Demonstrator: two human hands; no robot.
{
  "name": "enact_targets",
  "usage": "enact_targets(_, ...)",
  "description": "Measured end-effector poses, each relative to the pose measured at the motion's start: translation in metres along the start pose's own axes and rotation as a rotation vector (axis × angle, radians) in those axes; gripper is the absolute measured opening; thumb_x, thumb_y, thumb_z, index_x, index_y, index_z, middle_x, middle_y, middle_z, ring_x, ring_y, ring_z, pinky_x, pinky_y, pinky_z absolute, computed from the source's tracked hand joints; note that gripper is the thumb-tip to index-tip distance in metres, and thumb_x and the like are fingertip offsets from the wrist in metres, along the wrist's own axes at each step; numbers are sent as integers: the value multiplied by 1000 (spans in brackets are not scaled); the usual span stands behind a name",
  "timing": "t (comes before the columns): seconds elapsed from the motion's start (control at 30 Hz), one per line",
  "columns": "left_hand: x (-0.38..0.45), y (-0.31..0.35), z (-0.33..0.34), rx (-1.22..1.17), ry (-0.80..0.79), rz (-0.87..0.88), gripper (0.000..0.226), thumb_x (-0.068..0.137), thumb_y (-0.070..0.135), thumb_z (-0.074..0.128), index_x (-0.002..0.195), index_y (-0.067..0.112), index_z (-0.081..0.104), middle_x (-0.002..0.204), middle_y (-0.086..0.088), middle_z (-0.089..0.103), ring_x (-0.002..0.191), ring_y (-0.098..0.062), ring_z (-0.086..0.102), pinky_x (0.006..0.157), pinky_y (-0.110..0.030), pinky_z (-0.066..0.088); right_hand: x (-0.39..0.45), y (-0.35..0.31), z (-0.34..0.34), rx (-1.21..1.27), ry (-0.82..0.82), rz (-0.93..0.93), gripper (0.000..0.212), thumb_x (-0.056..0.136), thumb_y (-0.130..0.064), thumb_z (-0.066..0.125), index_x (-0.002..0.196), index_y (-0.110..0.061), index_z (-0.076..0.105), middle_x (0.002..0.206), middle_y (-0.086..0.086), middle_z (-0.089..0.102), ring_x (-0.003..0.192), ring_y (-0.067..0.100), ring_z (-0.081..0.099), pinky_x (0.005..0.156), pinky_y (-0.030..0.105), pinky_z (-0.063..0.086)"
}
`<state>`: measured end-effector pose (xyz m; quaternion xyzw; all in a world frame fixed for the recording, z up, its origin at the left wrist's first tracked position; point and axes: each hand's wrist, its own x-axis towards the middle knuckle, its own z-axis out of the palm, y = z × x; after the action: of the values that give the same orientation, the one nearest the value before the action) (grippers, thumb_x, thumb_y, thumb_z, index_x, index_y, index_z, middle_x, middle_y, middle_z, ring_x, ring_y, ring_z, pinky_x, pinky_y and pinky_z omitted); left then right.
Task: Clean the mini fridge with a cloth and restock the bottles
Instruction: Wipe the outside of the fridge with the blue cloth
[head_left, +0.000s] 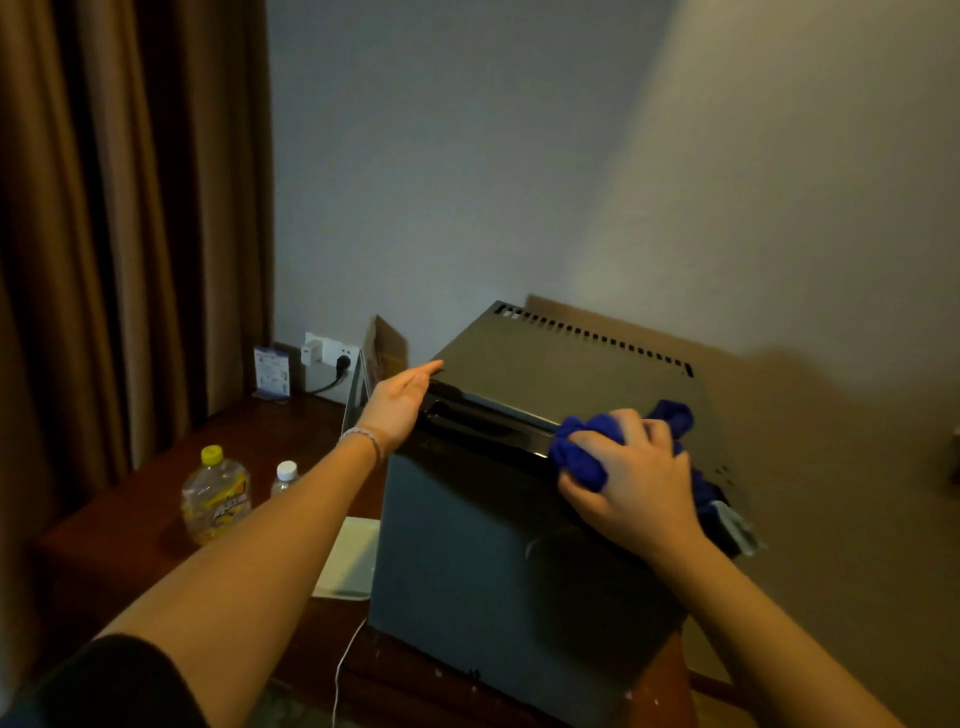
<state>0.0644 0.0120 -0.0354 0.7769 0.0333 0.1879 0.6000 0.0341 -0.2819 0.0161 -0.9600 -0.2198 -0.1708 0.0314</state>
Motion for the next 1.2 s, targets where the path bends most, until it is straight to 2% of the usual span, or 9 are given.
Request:
enact_targets(0.17,-1,1,1,26,6,-10,38,108,29,33,139,25,53,143,-3,52,134,-21,46,115,-44,35,6,-10,-1,70,-9,-103,34,87,-60,55,117,-43,55,132,-4,39,124,29,34,95,52,40)
enact_targets(0.37,-8,3,1,-47,19,-56,35,106,37,34,134,36,56,142,-3,53,133,-25,47,113,-50,38,-16,49,-7,8,-37,-92,43,83,-69,45,118,-45,52,130,-4,41,121,26,39,92,50,46)
enact_targets(0.53,-14,5,11,-169,130,-82,34,107,24,35,131,30,58,129,-5,59,119,-22,57,99,-35,51,-17,52,7,-21,60,-52,41,80,-68,54,111,-41,61,126,0,49,117,31,43,85,51,45)
enact_targets(0.63,-15,3,18,-201,184,-79,36,107,21,33,133,27,57,119,1,60,107,-12,60,85,-24,55,-17,51,18,-31,148,-54,42,78,-65,62,109,-37,65,122,2,53,112,33,46,81,52,46)
enact_targets(0.73,-16,1,22,-215,224,-69,38,107,19,32,137,24,56,115,7,60,102,-7,60,72,-14,53,-21,53,23,0,226,-68,41,77,-61,65,108,-34,66,121,4,55,112,35,46,80,55,46)
enact_targets(0.83,-15,-3,24,-222,246,-39,39,106,18,32,136,23,57,118,3,60,105,-8,60,78,-16,53,-23,51,25,13,303,-81,41,77,-58,66,106,-31,69,118,4,56,110,36,48,77,55,47)
enact_targets(0.93,-12,-9,27,-220,306,19,38,105,14,33,129,22,62,117,-2,62,103,-11,61,83,-19,54,-24,48,28,-6,389,-82,42,77,-60,54,101,-29,70,115,3,57,106,35,50,74,51,47)
enact_targets(1.07,-7,-21,32,-231,411,153,35,101,7,38,115,14,69,117,-7,65,96,-5,60,72,-7,47,-21,47,38,-69,484,-95,40,79,-60,55,98,-28,69,113,4,56,103,34,50,74,49,47)
enact_targets(1.2,-2,-30,35,-282,429,210,36,100,13,39,110,11,74,105,-2,67,89,-11,60,69,-20,50,-21,45,51,-124,629,-97,34,79,-54,61,96,-25,70,113,7,57,100,38,50,74,53,49)
